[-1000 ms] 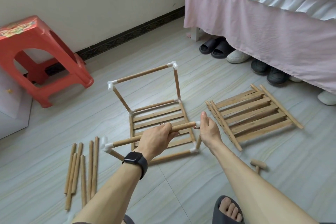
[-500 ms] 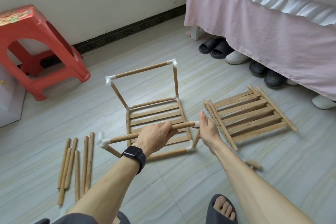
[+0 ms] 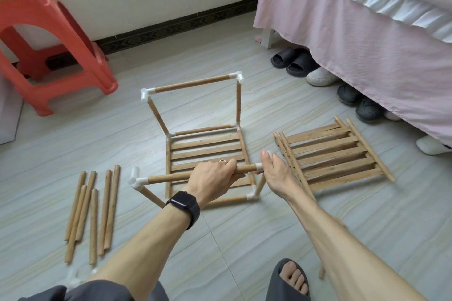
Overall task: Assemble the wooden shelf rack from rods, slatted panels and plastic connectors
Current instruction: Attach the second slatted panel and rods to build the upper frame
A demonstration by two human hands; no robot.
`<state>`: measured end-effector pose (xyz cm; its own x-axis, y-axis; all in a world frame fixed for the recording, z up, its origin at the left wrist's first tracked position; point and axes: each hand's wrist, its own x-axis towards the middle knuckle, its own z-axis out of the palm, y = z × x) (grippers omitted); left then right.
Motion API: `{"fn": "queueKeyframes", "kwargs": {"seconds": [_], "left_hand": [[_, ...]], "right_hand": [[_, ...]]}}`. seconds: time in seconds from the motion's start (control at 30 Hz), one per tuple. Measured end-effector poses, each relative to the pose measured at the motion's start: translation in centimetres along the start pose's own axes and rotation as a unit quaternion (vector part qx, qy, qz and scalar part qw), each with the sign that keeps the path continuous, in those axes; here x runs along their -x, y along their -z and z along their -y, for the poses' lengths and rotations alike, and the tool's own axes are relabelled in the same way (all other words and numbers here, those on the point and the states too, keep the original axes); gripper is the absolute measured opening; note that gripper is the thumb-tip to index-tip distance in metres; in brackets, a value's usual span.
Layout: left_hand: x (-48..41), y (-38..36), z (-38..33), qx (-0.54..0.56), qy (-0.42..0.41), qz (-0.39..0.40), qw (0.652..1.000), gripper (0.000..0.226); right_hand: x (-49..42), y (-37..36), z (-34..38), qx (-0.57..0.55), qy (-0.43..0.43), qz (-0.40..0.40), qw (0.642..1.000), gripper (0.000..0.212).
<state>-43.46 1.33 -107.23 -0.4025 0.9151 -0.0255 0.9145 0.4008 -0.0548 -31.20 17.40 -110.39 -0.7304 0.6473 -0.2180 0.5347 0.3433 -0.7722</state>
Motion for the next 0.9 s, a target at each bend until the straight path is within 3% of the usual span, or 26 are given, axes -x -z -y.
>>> {"fn": "queueKeyframes", "kwargs": {"seconds": [0.23,0.3,0.37,0.43,0.53,0.63,0.67,0.77,0.9], "left_hand": [[0.8,0.7,0.1,0.085,0.016,0.003,0.996,0.046],[1.8,1.2,1.6,0.111,0.087,-0.047,0.989,0.048],[3.4,1.6,4.4,0.113,0.219,-0.097,0.964,0.043],[5.6,2.0,7.5,0.12,0.356,-0.106,0.921,0.049],[8.7,1.8,10.9,0.241,0.523,-0.056,0.815,0.066],[9.8,0.6,12.0,0.465,0.522,-0.004,0.714,0.042],[9.9,0.3,12.1,0.492,0.501,-0.019,0.711,0.035],[9.7,-0.3,12.2,0.457,0.48,-0.053,0.747,0.028],[9.5,-0.6,12.1,0.415,0.487,-0.053,0.767,0.029]], "right_hand": [[0.2,-0.2,0.5,-0.026,-0.013,-0.028,0.999,0.055],[0.6,-0.3,0.6,-0.027,-0.017,-0.05,0.998,0.048],[0.9,-0.3,0.8,-0.016,-0.026,-0.072,0.997,0.043],[1.0,-0.5,1.0,-0.01,-0.031,-0.087,0.996,0.043],[0.9,-0.7,1.5,-0.023,-0.045,-0.08,0.996,0.049],[0.7,-0.5,2.1,-0.012,-0.054,-0.068,0.996,0.05],[0.6,-0.3,2.3,0.0,-0.058,-0.061,0.996,0.048],[0.3,0.2,2.8,0.052,-0.068,-0.033,0.996,0.038],[-0.3,0.7,3.4,0.098,-0.077,-0.005,0.992,0.031]]}}
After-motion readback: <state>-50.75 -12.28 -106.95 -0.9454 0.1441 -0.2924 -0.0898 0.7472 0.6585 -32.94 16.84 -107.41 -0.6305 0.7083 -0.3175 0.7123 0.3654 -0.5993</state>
